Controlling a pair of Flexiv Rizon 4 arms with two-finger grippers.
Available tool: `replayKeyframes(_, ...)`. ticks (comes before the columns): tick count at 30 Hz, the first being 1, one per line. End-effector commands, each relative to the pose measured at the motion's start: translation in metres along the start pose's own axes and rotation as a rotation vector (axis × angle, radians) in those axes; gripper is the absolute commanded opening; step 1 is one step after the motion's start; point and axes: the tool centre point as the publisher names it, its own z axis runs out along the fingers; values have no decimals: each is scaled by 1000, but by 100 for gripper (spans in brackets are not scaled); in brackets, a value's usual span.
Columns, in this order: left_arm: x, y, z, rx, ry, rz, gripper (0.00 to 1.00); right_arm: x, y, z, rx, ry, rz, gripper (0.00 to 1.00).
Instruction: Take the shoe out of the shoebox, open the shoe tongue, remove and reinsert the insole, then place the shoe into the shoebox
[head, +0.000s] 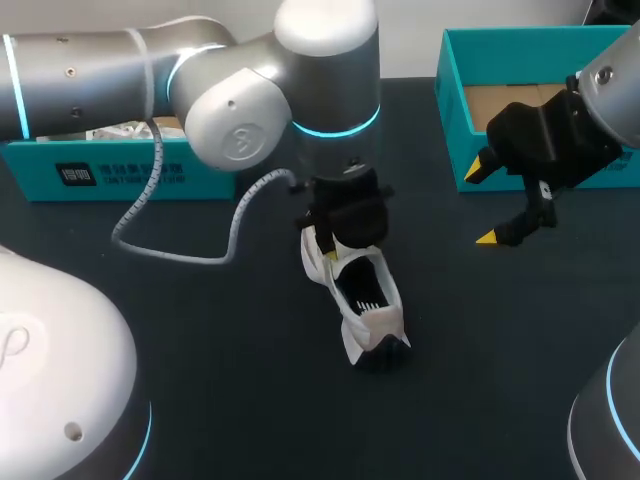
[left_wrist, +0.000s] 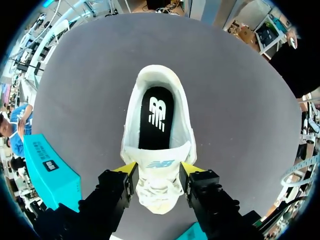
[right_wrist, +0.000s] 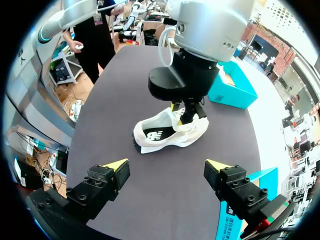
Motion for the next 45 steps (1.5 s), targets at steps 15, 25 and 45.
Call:
replayKeyframes(15,-2,-2,2,26,-12,3,55,-1,0,2,2,0,0,100)
replayKeyframes(25,-4,-16,8,51,-21,18,38,-1,0,2,2,0,0,100)
replayKeyframes(45,0,-25,17,73,-23,-10,36,-1,0,2,2,0,0,100)
